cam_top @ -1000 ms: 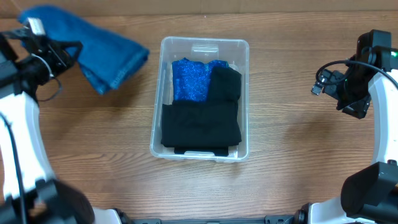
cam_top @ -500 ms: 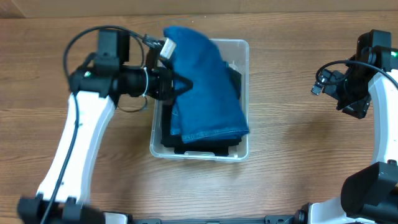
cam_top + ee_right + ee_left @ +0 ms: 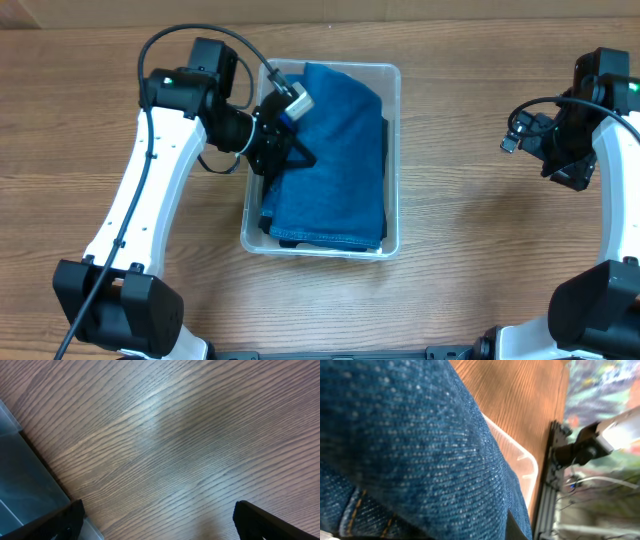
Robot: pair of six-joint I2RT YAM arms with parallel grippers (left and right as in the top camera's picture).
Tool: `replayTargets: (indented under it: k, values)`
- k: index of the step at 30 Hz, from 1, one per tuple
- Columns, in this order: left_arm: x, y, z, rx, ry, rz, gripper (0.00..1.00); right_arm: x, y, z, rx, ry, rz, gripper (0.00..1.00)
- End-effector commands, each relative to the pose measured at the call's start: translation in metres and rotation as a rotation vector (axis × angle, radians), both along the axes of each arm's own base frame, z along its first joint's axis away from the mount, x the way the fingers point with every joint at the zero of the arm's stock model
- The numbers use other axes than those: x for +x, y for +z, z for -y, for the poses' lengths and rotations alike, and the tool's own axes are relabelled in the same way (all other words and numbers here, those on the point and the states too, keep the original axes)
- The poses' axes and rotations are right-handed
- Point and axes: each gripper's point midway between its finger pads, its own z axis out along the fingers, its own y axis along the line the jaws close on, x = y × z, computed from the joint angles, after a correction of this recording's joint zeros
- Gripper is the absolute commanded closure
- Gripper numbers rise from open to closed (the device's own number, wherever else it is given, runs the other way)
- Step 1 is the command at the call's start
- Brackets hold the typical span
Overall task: Pack container
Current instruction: 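Lay the teal denim cloth over the contents of the container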
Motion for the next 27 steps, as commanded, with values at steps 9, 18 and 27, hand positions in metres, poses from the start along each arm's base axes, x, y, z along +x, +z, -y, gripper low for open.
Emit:
replayTargets:
  k: [9, 18, 27]
  values:
    - [0.032, 0.006, 0.009, -0.025, -0.015, 0.140, 0.50, 0.000, 0.003, 0.000, -0.003, 0.006, 0.013, 0.00]
    - [0.103, -0.066, -0.122, 0.608, 0.822, -0.048, 0.00, 0.000, 0.003, 0.000, -0.003, 0.007, 0.013, 0.00]
    - [0.065, 0.007, -0.038, 0.461, 0.564, 0.193, 0.85, 0.000, 0.003, 0.000, -0.003, 0.007, 0.014, 0.00]
